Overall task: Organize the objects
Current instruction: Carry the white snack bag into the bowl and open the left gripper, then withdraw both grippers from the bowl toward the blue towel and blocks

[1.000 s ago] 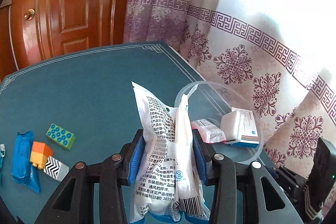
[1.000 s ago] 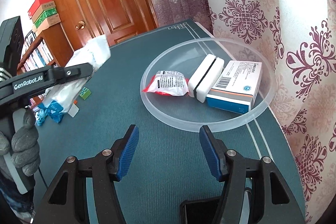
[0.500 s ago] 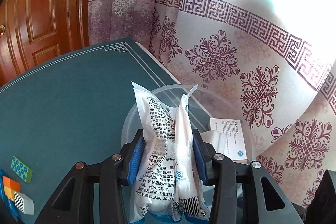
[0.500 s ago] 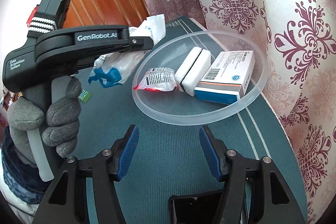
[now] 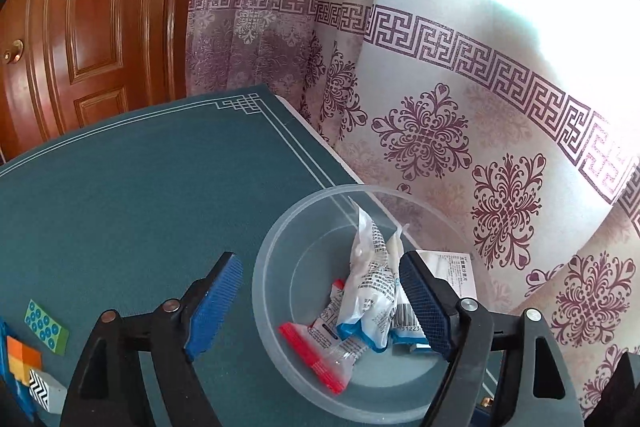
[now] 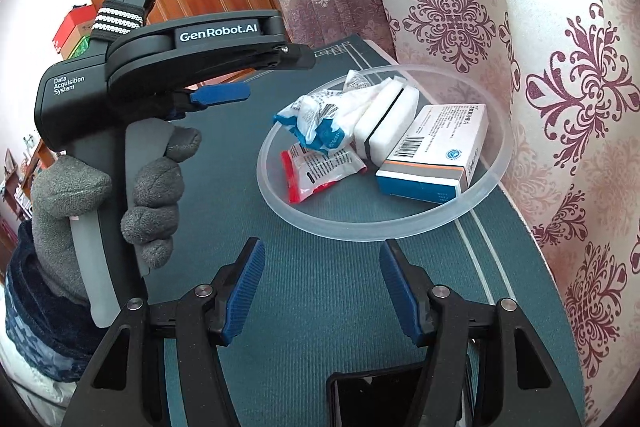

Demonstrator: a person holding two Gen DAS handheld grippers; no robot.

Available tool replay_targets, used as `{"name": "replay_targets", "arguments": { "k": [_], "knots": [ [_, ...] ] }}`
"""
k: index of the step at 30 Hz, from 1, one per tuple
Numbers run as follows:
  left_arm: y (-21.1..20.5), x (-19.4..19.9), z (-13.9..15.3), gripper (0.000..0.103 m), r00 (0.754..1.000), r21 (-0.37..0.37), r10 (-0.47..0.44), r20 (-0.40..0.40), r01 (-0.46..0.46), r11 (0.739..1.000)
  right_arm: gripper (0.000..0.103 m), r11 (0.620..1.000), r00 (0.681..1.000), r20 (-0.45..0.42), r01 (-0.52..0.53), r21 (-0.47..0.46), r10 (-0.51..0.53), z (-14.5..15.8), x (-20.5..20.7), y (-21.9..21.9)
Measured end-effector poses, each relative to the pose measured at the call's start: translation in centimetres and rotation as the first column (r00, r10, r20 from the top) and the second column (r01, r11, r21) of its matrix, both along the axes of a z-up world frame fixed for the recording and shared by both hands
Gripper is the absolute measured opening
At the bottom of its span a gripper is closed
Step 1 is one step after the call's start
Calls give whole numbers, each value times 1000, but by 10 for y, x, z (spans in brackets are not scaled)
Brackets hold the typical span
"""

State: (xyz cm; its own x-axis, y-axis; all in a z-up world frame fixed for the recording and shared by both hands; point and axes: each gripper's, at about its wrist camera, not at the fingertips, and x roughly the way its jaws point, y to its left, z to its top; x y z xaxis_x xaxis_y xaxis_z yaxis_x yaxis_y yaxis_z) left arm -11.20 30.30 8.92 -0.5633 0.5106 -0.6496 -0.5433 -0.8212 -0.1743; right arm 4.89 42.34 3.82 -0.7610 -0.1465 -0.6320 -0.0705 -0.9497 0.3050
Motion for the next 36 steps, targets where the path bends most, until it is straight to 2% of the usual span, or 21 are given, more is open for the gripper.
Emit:
{"name": "replay_targets", "arguments": {
  "k": [3,8,15,23,36],
  "knots": [
    [-9,4,1,90,1000,-11,21,-8,-21,1000,61,1000,1000,-2,-5,8,5,2,1,-4],
    [-21,13,0,91,999,-34,37,-22,-38,999,61,1000,1000,-1,-2,13,2,4,3,-7],
    [-44,25,-1,100,996,-53,85,-37,-87,995,61,1000,1000,16,-6,19,5,2,5,-15],
    [-70,34,-5,100,985,-96,155,-73,-162,982,62,999,999,37,-9,31,8,-2,5,-26],
    [-113,56,-5,102,967,-150,200,-158,-223,963,62,997,998,46,-51,53,49,-1,-1,-61]
  ]
}}
